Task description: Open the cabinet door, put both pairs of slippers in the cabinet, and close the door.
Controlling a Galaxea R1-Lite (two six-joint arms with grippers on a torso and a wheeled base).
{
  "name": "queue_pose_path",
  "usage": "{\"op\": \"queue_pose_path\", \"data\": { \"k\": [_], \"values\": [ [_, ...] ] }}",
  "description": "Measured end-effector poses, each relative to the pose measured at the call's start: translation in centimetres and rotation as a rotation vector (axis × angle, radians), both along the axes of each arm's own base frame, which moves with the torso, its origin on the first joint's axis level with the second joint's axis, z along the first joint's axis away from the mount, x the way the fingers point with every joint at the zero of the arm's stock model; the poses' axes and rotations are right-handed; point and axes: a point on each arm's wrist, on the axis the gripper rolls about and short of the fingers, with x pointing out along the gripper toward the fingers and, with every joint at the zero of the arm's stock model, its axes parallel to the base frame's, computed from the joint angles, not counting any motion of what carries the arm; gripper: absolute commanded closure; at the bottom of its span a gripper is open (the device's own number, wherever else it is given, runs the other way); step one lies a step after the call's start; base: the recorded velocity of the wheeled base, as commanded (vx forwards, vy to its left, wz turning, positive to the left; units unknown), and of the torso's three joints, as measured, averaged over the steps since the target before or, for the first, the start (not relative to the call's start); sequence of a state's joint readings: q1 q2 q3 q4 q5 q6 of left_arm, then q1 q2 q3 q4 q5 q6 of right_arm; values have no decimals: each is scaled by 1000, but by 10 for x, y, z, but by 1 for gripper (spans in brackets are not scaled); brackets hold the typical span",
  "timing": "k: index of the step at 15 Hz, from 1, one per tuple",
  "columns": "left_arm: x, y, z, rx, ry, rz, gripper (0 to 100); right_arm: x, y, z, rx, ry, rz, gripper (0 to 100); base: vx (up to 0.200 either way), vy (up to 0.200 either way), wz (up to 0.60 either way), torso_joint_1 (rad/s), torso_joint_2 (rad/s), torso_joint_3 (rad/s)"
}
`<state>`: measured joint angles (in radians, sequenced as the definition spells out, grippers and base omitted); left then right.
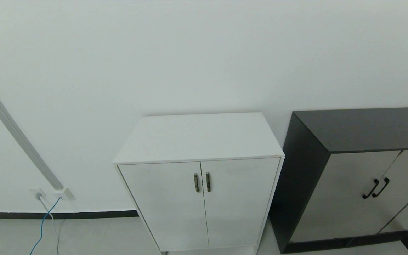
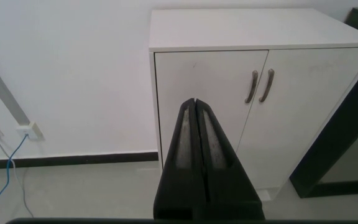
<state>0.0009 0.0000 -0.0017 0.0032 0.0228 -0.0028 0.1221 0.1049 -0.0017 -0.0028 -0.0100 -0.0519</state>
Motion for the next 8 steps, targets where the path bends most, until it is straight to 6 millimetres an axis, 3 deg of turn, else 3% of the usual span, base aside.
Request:
{"op": "queue_pose_path", "data": {
  "k": [8],
  "values": [
    [0, 0, 0, 0, 0, 0, 100, -1, 1, -1, 11, -14, -78, 100, 0, 0, 0, 0, 0, 0]
  ]
}}
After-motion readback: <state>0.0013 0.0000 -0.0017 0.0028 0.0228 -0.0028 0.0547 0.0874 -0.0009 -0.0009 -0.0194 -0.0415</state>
